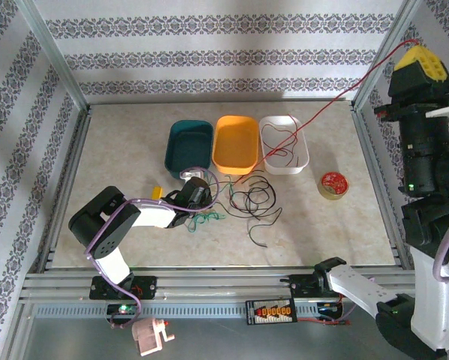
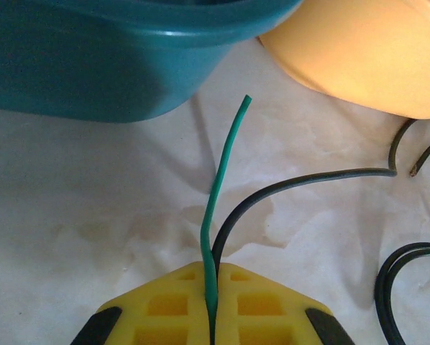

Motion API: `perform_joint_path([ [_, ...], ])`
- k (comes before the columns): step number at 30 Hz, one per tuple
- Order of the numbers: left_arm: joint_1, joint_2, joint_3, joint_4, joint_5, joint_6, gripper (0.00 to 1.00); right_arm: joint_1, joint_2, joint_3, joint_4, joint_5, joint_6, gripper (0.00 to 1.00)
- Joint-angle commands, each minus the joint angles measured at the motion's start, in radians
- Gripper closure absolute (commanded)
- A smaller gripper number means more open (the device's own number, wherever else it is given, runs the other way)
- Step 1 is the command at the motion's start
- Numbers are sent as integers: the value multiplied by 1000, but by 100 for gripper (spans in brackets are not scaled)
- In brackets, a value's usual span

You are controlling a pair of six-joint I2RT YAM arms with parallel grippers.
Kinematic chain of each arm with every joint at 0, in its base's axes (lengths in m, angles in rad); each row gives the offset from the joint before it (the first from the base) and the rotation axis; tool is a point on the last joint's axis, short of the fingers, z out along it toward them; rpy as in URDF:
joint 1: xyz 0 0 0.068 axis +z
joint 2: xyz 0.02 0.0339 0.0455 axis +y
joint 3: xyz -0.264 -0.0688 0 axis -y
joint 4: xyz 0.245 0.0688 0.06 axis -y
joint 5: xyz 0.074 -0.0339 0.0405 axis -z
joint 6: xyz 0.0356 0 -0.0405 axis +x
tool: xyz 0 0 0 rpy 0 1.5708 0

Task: Untangle the cables

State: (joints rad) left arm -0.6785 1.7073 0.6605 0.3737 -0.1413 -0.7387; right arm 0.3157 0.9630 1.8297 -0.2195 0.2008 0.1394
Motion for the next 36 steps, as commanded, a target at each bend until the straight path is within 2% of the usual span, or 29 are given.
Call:
perform_joint_path([
  [1,17,3,-18,-70,-40,-20,100,-10,-17,77,105,88,-119,100],
  [15,17,15,-18,-65,-35,-21,100,20,-45,132,213,308,-431,100],
  [21,17,18,-13,-65,-35,-19,100,121,-12,231,229,370,-593,100],
  [25,17,23,-10,-65,-34,-20,100,230,11,309,221,406,-689,100],
  [30,17,24,-3,-59,-25,-18,100,368,41,345,131,385,-701,100],
  [36,17,26,7,-65,-17,-19,100,408,170,400,75,421,-754,100],
])
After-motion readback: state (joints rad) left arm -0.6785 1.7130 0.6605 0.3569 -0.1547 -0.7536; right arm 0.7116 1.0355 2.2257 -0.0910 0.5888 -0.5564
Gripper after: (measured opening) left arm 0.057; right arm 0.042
